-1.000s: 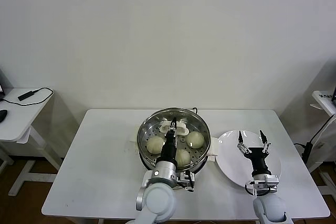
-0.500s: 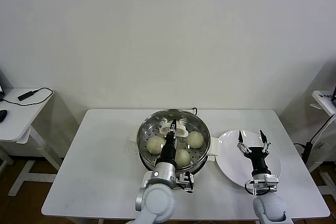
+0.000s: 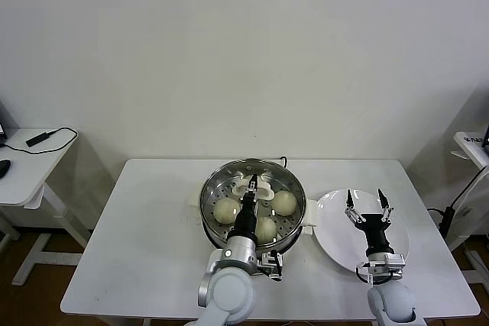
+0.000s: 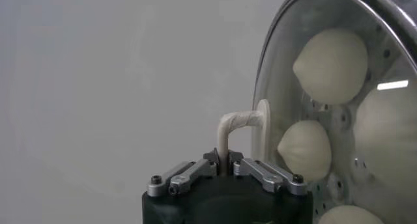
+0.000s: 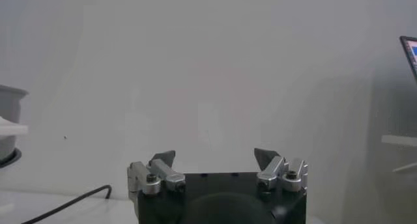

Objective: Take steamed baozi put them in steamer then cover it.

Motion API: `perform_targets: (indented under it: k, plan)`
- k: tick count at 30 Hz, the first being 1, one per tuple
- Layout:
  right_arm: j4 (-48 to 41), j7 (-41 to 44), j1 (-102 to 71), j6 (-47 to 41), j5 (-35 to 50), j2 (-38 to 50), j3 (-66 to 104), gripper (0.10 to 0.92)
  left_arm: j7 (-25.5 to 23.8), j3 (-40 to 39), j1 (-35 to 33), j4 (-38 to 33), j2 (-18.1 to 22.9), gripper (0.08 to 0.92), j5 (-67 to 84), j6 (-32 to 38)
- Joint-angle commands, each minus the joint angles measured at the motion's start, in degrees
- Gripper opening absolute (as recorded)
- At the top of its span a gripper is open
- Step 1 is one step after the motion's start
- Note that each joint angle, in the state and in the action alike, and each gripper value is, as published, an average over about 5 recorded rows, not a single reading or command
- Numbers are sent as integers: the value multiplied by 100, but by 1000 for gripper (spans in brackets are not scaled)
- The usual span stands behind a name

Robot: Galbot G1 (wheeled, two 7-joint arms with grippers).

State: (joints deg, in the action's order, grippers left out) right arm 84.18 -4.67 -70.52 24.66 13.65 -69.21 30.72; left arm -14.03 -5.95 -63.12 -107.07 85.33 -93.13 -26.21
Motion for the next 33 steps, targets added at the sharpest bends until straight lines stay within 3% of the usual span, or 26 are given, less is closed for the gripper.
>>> perform_targets:
  k: [1,6,15,25,33]
  plan:
    - [15,-7,4,10,0,-15,1,823,-35,8,-23,-32,-7,193,-44,-3]
    - [20,-7,2,11,-4,-15,-1,823,-23,13,-71,-132,-19,247,-48,6]
    - [35,-6,-1,12,-16,-32,-9,823,-60,-31,-193,-504,-161,502,2,28]
    - [32,-10,22,10,-8,-22,2,823,-211,66,-537,-1252,-663,782,453,85]
    - [35,-6,30,10,8,13,3,823,-267,424,-775,-1972,-1005,823,1117,47]
